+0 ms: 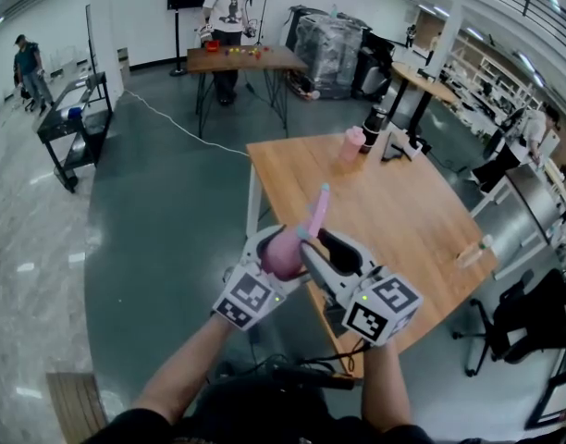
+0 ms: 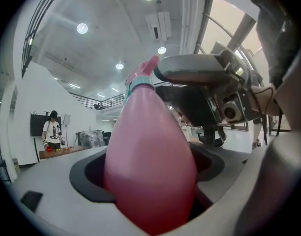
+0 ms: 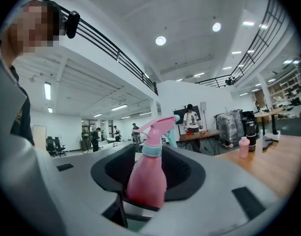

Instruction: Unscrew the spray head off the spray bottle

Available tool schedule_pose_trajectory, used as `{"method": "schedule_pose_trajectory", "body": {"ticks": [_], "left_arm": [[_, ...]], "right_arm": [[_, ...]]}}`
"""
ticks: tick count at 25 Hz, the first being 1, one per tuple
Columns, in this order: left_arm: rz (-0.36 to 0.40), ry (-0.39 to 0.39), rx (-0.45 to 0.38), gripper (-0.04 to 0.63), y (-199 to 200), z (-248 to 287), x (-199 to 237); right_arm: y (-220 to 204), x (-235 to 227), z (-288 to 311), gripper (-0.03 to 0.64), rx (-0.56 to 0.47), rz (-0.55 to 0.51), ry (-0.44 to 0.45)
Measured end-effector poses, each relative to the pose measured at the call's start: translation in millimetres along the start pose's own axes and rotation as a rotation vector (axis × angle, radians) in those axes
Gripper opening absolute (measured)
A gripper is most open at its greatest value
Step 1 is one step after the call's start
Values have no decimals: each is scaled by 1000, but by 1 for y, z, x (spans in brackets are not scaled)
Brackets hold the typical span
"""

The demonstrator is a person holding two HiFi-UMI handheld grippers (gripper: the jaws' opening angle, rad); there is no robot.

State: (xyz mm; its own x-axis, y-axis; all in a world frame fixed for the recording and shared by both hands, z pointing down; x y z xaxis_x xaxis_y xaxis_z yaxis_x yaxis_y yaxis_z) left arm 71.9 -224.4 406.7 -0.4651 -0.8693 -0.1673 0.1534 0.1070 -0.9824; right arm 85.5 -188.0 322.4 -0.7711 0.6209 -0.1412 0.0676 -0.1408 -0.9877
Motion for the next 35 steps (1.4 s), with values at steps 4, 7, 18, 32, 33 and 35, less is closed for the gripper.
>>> {"method": "schedule_pose_trajectory", "body": {"ticks": [4, 7, 18, 32, 33, 35], "left_arm": [[13, 23, 17, 442, -4, 2, -3], [23, 45, 31, 442, -6, 3, -2], [39, 106, 64, 442, -11, 2, 2], [-19, -103, 28, 442, -6, -1, -17], [-28, -141, 21, 442, -5, -1, -20], [-44, -213, 8, 442, -4, -1, -27]], "right_arm": [[-4, -3, 4, 164, 10, 28, -35], [-4, -2, 5, 164, 11, 29, -37], [-5, -5, 13, 164, 20, 47, -84], [-7, -5, 2, 138, 30, 6, 42], [-7, -6, 0, 138, 29, 4, 63], [-8, -6, -5, 138, 31, 0, 107]]}}
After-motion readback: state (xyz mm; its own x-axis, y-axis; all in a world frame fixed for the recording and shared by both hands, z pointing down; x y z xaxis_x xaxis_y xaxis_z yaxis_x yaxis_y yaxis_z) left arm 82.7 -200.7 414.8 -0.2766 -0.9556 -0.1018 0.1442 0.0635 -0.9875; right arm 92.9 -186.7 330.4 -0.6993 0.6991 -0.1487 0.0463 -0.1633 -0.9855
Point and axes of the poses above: the fingertips, and each gripper's own axes: z forward along the fingers, x to its left, y out of its top, the point moved 2 cm from there along -z, backward along the fingers, and after that the axes turned 5 degrees about -y, right-handed, at the moved point
